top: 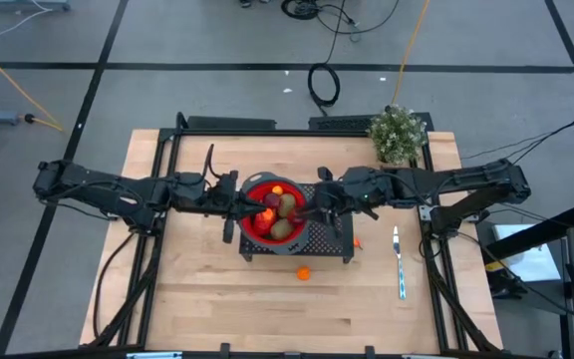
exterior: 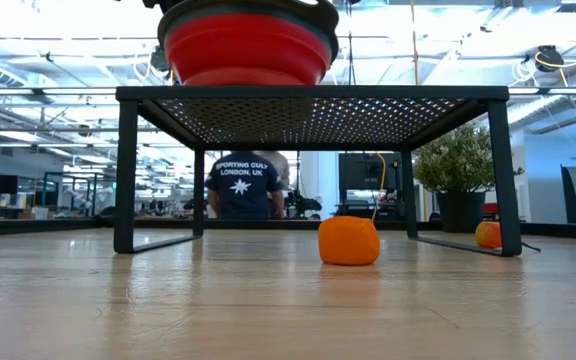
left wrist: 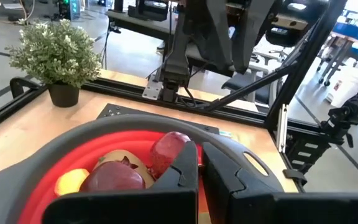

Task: Pick & Place Fruit
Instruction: Put the peach into the red colander on the shelf

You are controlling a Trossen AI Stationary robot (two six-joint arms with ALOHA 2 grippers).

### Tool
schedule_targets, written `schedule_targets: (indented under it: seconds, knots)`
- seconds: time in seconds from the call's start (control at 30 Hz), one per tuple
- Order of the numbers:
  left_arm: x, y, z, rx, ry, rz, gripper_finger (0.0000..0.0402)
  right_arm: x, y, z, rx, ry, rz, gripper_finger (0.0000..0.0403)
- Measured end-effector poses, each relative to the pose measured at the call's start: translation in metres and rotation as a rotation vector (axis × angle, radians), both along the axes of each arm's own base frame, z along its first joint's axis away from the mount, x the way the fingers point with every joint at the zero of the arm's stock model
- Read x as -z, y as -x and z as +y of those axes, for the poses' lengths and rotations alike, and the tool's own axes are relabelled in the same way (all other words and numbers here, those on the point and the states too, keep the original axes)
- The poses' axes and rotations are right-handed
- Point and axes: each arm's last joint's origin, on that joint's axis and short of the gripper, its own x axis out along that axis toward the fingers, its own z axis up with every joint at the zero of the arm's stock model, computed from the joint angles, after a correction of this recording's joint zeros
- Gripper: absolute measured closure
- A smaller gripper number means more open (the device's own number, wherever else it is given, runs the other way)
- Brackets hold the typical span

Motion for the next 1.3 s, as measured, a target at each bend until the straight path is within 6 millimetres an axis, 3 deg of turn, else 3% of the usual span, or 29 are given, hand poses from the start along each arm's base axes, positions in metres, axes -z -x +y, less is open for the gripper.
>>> schedule_targets:
  seconds: [0.17, 0.37, 0.57, 0.87, 1.3]
  knots:
    - [0.000, 0.000, -0.001, 0.000, 0.014, 0.001, 0.0402, -0.003, 0.006, -0.001, -0.018, 0.032, 0.008, 0.0398]
    - [0.000, 0.001, -0.005, 0.017, 0.017, 0.001, 0.0402, -0.012, 0.020, -0.004, -0.005, 0.046, -0.028, 0.0401]
    - [0.000, 0.001, -0.010, 0.006, 0.011, 0.001, 0.0402, 0.001, 0.040, -0.008, 0.025, 0.033, -0.078, 0.0402]
    - [0.000, 0.001, -0.012, -0.007, 0.049, 0.005, 0.0402, 0.019, 0.087, -0.012, 0.057, -0.053, -0.163, 0.0402]
    - [-0.042, 0.002, -0.009, -0.084, -0.007, 0.188, 0.0402, 0.043, 0.143, -0.018, 0.061, -0.101, -0.318, 0.0403]
